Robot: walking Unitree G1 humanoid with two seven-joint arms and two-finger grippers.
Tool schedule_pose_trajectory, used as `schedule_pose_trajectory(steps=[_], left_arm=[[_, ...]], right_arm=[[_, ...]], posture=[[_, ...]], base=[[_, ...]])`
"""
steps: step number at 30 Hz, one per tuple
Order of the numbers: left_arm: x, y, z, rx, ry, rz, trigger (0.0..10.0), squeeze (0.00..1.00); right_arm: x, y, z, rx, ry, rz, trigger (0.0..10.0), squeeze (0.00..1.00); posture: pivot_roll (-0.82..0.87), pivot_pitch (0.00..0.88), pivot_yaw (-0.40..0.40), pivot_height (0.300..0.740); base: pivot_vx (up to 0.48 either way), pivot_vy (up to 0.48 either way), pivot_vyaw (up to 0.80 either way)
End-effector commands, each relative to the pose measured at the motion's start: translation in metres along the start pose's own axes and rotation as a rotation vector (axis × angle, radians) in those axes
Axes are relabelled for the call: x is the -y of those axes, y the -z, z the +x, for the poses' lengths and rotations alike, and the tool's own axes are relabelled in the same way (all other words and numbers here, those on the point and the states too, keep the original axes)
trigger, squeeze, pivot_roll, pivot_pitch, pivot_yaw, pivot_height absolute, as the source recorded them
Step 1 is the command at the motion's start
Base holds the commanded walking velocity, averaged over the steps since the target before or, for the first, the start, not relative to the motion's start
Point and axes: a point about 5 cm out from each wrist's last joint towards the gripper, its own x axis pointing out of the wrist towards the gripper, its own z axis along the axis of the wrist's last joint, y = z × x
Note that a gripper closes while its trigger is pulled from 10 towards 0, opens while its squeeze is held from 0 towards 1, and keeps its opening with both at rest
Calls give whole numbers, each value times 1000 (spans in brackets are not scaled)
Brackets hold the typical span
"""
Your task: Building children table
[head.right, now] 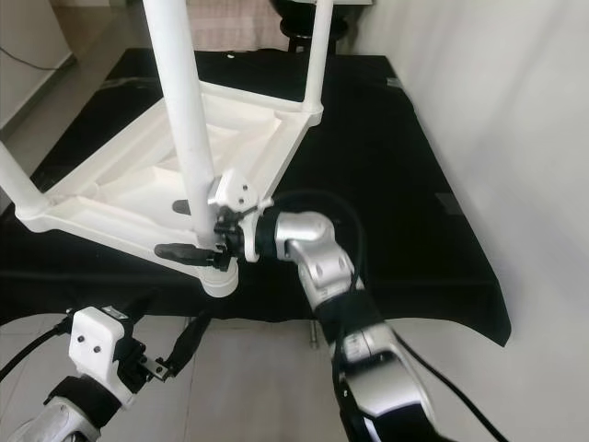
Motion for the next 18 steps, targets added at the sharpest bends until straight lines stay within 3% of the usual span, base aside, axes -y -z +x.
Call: schedule_pose_trajectory(steps=[1,3,4,13,16,18], left_arm=[[2,0,-4,-22,4,11,10000,0],[3,-1,-5,-23,4,11,10000,0],[3,-1,-6,-25,4,12,10000,0],[4,-2,-7,-32,6,10,10000,0],[3,-1,-6,-33,7,10,10000,0],[3,-1,-6,-33,7,10,10000,0]], right_arm=[[1,-2,2,18,-49,12,8863,0],[4,-3,0,14,-74,15,8863,0],[5,-2,0,9,-84,19,0,0],[7,6,-5,-1,-90,35,0,0],[9,21,-20,-43,65,22,0,0],[9,21,-20,-43,65,22,0,0]], posture=[[69,224,-69,740],[72,233,-70,740],[74,235,-71,740],[68,238,-65,740],[58,235,-65,740],[58,235,-65,740]], base=[[0,0,0],[0,0,0],[0,0,0],[0,0,0],[0,0,0],[0,0,0]])
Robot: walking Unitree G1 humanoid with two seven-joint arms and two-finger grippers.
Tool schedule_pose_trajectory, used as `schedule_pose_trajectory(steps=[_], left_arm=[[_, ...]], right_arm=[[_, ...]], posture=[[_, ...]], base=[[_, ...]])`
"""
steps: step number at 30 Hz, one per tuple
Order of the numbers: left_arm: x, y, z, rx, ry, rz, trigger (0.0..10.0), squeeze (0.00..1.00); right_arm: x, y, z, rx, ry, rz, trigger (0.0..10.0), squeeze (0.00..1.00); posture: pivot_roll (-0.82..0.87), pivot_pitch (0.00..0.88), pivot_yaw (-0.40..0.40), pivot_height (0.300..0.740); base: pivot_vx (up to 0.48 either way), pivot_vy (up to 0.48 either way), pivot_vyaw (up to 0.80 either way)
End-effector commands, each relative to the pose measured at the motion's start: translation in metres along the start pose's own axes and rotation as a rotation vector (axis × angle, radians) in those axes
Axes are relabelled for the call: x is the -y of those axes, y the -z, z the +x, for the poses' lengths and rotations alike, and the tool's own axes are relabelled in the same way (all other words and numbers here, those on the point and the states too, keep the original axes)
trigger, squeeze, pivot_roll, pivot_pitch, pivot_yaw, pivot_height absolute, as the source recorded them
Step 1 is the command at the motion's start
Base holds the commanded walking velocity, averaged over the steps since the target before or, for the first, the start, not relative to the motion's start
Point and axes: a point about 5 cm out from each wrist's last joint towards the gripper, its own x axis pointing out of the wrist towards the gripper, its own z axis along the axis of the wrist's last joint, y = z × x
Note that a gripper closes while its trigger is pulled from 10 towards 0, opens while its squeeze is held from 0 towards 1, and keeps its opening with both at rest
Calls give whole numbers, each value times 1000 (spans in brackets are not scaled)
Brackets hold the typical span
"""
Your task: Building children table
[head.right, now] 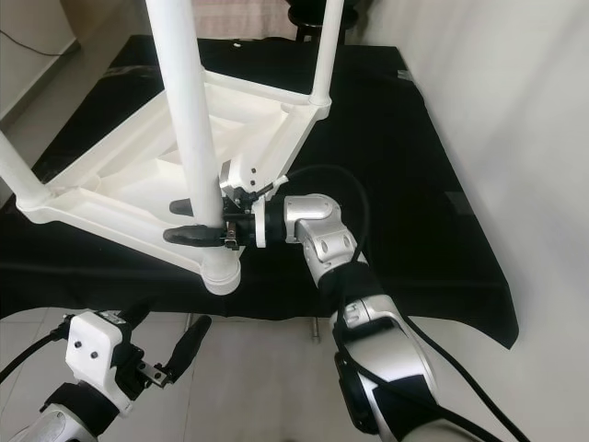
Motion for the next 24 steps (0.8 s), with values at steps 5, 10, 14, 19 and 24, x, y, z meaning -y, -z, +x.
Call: schedule_pose_trajectory(steps=[5,10,14,19,24], left_arm=[[-1,2,-2,-22,11,16,10000,0],[-6,2,-1,-23,8,23,10000,0],[-10,6,4,-26,10,28,10000,0],[-9,8,5,-25,5,30,10000,0],[-9,8,5,-19,-19,36,10000,0]], right_arm=[[-3,32,-27,-131,290,68,0,0],[-26,53,-48,-269,947,123,0,0],[-42,56,-39,-251,1095,165,0,0],[-13,48,-29,-221,1074,111,0,0],[7,31,-21,-190,1033,82,10000,0]], posture=[[43,230,-70,740],[26,225,-45,740],[15,191,-31,740],[33,168,-53,740],[41,164,-63,740]], base=[[0,0,0],[0,0,0],[0,0,0],[0,0,0],[0,0,0]])
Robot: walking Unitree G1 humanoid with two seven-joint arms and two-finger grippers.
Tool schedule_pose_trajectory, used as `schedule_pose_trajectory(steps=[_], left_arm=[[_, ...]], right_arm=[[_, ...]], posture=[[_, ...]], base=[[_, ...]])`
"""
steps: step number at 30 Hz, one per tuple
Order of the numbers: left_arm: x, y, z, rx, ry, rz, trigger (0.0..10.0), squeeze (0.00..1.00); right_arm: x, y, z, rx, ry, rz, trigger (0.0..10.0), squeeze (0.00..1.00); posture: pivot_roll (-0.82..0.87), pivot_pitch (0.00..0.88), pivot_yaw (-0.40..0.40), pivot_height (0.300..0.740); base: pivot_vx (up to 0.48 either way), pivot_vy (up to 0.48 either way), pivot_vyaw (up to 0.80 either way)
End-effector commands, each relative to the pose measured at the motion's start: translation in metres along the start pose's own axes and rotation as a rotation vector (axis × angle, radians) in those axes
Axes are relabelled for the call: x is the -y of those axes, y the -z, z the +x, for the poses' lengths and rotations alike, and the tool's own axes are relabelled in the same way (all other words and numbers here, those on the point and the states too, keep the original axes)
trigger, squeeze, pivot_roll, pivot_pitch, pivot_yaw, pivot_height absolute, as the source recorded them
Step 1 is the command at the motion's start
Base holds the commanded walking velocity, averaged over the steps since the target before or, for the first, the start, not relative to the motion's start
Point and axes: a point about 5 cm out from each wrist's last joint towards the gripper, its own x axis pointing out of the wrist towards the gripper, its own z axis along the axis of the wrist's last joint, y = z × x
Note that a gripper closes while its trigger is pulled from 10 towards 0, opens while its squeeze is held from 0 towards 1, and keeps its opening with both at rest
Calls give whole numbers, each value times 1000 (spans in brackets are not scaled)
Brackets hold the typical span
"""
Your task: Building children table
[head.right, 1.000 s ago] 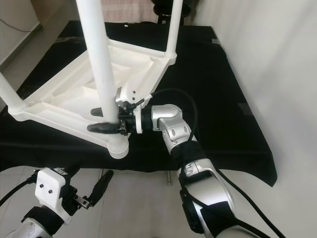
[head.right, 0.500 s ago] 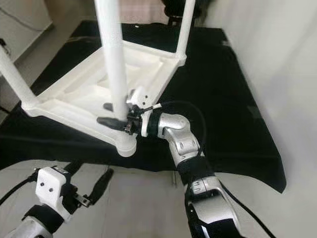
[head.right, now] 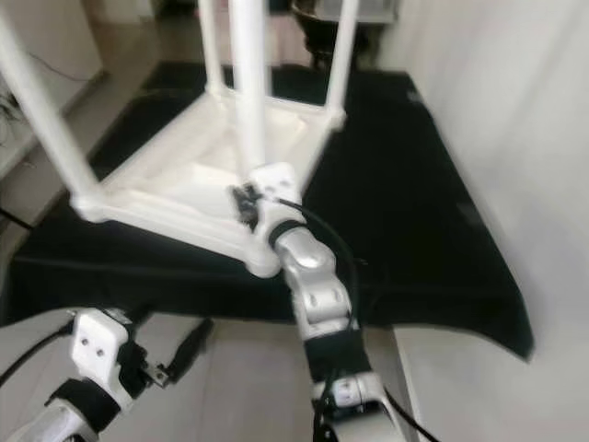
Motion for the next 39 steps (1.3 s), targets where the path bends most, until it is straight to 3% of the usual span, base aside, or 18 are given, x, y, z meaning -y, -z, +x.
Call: schedule_pose_trajectory(steps=[1,3,4,6,8,9,10,12,14,18,26,27,34,39], left_arm=[[0,3,-1,-12,-10,7,10000,0],[0,3,-1,-12,-10,7,10000,0],[2,2,-1,-11,-5,4,10000,0],[4,2,-2,-12,4,-1,10000,0],[4,2,-2,-12,4,-1,10000,0],[5,2,-3,-12,7,-3,10000,0],[5,2,-3,-12,7,-3,10000,0],[6,0,-4,-11,10,-4,10000,0],[8,0,-5,-10,11,-4,10000,0],[10,-3,-9,-13,7,-5,10000,0],[12,-4,-11,-15,5,-6,10000,0],[12,-5,-12,-17,7,-8,10000,0],[12,-5,-13,-20,9,-12,10000,0],[11,-5,-12,-21,15,-20,10000,0]], right_arm=[[-4,11,-1,-76,-16,-12,10000,1000],[-4,11,-1,-76,-16,-12,10000,1000],[-16,2,-1,-33,-232,20,10000,1000],[-26,-6,-3,18,-526,-18,10000,1000],[-26,-6,-3,18,-526,-18,10000,1000],[-27,-8,-4,28,-616,-55,10000,0],[-27,-8,-4,28,-616,-55,10000,0],[-27,-11,-7,29,-782,-134,10000,0],[-26,-11,-4,23,-856,-172,10000,0],[-22,-12,5,-22,-979,-174,10000,0],[-20,-11,8,-50,-1014,-160,10000,0],[-18,-9,7,-61,-1033,-141,0,0],[-12,-2,4,-74,-1035,-104,0,0],[10,5,-6,-23,-903,-64,0,0]], posture=[[41,164,-63,740],[41,164,-63,740],[46,169,-67,740],[50,171,-68,740],[50,171,-68,740],[52,173,-69,740],[52,173,-69,740],[60,191,-76,740],[68,200,-80,740],[80,224,-82,740],[82,231,-83,740],[82,243,-82,740],[62,246,-71,740],[42,243,-61,740]], base=[[0,0,0],[0,0,0],[0,0,0],[0,0,0],[0,0,0],[0,0,0],[0,0,0],[0,0,0],[0,0,0],[0,0,0],[0,0,0],[0,0,0],[0,0,0],[0,0,0]])
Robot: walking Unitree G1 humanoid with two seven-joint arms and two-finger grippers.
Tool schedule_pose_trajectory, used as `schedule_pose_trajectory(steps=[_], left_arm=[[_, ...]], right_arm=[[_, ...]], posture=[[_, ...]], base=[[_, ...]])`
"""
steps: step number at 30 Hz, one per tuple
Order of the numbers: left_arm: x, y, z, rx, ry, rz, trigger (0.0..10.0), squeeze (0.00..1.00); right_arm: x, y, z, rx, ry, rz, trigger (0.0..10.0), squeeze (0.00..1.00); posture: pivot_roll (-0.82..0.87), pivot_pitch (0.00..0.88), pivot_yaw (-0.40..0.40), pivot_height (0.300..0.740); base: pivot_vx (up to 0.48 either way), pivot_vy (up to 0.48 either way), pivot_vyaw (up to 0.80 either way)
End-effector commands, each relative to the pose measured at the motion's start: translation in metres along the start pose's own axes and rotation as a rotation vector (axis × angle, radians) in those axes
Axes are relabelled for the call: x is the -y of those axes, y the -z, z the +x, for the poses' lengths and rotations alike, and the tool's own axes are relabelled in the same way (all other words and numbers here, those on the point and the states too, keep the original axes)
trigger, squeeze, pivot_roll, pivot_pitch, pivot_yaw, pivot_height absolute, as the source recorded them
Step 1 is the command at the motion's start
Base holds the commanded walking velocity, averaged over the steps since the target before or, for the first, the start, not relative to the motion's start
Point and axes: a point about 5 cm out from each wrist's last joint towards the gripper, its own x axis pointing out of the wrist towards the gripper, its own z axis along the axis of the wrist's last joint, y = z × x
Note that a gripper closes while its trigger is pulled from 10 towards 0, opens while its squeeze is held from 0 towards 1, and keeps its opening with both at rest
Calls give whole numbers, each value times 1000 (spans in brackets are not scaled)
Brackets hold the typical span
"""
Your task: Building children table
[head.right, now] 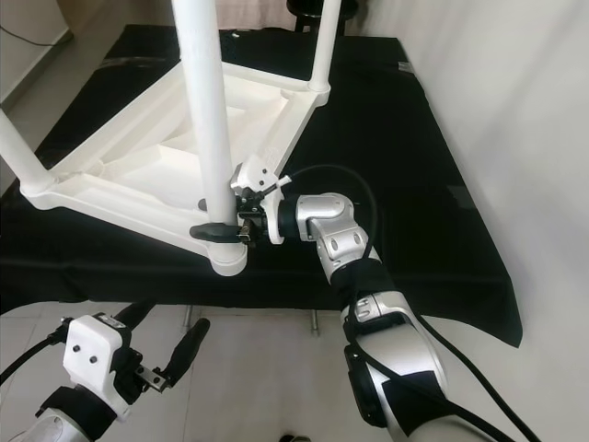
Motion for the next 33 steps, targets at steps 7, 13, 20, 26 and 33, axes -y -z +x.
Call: schedule_pose_trajectory(steps=[7,13,20,26,33], left_arm=[[-6,5,0,-22,8,-10,10000,0],[-10,8,5,-22,9,-2,10000,0],[-13,10,8,-18,-14,8,10000,0],[-14,10,9,-13,-23,8,10000,0],[-9,9,8,-9,-12,2,10000,0]], right_arm=[[-52,43,-18,-124,888,224,0,0],[-96,50,7,-128,861,285,0,0],[-71,44,23,-89,783,247,10000,0],[-69,12,31,78,511,278,10000,1000],[-73,17,29,33,-2,161,10000,0]], posture=[[-5,234,-58,740],[-16,202,-35,740],[15,172,-62,740],[21,169,-63,740],[36,180,-71,740]], base=[[0,0,0],[0,0,0],[0,0,0],[0,0,0],[0,0,0]])
